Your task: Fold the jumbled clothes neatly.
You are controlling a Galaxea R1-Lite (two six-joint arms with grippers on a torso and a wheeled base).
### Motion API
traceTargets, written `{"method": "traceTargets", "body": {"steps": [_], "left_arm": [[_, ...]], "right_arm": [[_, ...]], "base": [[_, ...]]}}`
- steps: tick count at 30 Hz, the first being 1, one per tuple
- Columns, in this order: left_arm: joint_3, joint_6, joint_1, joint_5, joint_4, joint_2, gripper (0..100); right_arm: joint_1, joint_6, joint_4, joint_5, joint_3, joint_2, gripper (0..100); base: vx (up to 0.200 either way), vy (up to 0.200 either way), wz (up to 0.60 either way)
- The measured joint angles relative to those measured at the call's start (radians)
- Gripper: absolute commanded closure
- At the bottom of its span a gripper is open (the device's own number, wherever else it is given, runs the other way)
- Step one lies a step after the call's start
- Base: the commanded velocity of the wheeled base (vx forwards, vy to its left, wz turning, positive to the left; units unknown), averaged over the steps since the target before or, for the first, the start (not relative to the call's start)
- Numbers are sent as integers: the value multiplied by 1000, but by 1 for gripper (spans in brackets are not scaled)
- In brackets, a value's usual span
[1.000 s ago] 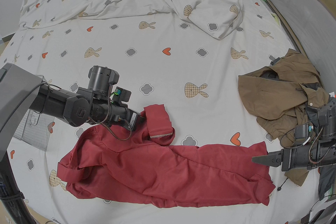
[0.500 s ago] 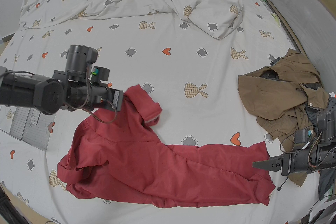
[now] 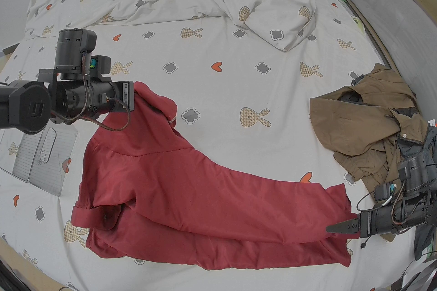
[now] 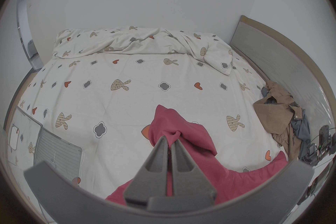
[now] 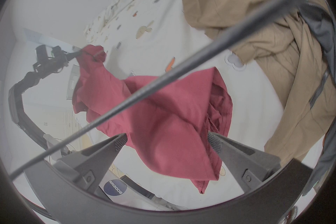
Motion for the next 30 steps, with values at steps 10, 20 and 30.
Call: {"method": "traceTargets", "body": {"steps": [10,20,30], "left_arm": [[17,1,-8,1,1,-27,100],[47,3,-19,1,1,-65,100],[90,3,-1,1,2,-136,100]], "right_arm": [[-3,10,-154,158,-24,40,0],[-13,128,-263,299,-137,146,0],[-128,248,-266,331,-237,131,0]], "base": [[0,0,0],[0,0,0],[0,0,0]]}}
